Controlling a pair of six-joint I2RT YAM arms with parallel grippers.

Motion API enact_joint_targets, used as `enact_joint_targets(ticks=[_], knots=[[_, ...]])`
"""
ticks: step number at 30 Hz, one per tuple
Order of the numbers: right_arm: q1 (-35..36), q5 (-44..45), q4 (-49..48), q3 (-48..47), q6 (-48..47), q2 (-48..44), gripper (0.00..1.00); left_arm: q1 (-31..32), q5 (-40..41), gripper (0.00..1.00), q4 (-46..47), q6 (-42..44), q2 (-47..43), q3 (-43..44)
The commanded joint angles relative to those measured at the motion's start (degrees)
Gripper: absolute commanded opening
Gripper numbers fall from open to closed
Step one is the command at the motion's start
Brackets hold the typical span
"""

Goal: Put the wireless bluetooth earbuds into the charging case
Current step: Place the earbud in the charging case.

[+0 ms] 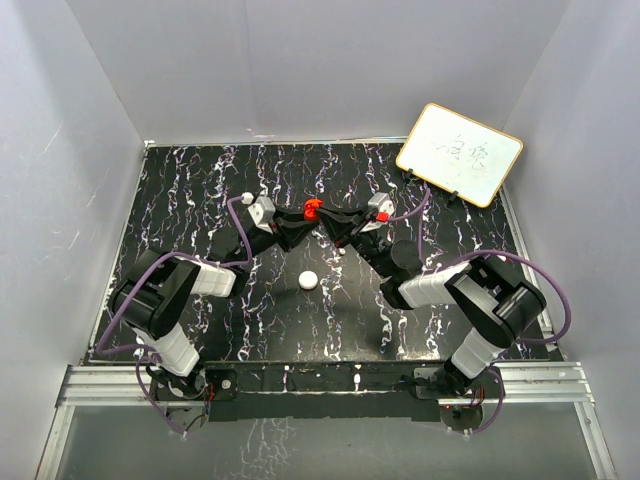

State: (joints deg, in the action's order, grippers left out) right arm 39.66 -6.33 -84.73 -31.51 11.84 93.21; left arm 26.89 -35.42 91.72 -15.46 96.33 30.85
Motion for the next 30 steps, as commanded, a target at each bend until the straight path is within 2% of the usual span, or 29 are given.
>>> enact_joint_targets(ticks=[1, 30], knots=[[0.24, 0.40, -19.15, -1.97, -1.25, 0.19, 0.00, 0.66, -1.64, 0.00, 10.68, 0.86, -0.28, 1.58], [0.51, 1.10, -19.15, 0.01, 0.47, 0.26, 0.00, 1.12, -1.32, 0.00, 10.67, 1.75, -0.39, 2.81]])
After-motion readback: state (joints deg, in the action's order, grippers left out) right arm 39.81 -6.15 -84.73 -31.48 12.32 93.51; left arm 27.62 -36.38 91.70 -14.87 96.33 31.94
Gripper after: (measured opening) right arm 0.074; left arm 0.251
